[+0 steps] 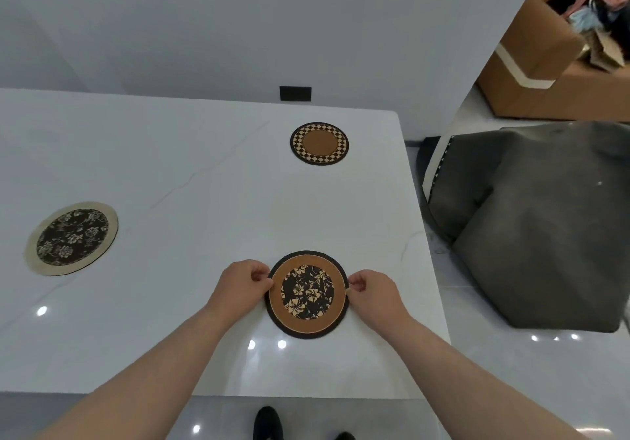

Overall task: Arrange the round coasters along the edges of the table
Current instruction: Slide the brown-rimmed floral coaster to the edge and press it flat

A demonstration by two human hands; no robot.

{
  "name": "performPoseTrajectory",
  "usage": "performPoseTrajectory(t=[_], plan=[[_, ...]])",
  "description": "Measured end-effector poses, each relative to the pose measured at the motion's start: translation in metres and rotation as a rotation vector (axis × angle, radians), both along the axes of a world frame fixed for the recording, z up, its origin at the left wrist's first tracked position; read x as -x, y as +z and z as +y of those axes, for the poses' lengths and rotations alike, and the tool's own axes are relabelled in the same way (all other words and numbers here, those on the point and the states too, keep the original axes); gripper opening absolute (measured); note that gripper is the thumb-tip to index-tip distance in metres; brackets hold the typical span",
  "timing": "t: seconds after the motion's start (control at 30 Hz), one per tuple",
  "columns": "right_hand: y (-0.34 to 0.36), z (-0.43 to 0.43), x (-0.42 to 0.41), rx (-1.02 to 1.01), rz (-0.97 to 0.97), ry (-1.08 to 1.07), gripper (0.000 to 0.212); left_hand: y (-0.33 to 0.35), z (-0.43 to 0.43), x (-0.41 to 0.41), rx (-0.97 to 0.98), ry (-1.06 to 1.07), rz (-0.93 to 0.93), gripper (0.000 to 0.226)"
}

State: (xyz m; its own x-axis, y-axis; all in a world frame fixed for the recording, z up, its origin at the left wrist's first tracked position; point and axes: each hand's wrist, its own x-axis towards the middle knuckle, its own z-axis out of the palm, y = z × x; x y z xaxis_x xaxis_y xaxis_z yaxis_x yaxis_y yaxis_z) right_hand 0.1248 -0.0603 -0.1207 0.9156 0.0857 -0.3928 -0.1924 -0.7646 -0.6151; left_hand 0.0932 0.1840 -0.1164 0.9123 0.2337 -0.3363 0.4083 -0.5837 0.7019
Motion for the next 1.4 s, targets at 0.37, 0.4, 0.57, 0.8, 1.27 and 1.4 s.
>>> performPoseTrajectory(t=[0.37, 0.4, 0.57, 0.8, 1.27, 1.4], plan=[[-0.01, -0.019, 0.011, 0.45, -0.104, 0.603, 0.113, -0.022, 0.024, 0.029, -0.63, -0.63, 0.092, 0.122], [-0.012, -0.019, 0.011, 0.453, -0.103, 0.598, 0.112, -0.023, 0.024, 0.028, -0.632, -0.621, 0.088, 0.12], [-0.011, -0.016, 0.01, 0.444, -0.112, 0.583, 0.108, -0.025, 0.02, 0.026, -0.628, -0.562, 0.066, 0.11], [-0.01, -0.013, 0.011, 0.408, -0.128, 0.546, 0.103, -0.025, 0.018, 0.024, -0.634, -0.538, 0.058, 0.106], [-0.01, -0.016, 0.006, 0.403, -0.144, 0.548, 0.098, -0.023, 0.013, 0.019, -0.64, -0.526, 0.112, 0.106], [-0.012, -0.018, 0.005, 0.391, -0.154, 0.546, 0.096, -0.024, 0.012, 0.019, -0.627, -0.522, 0.114, 0.106]])
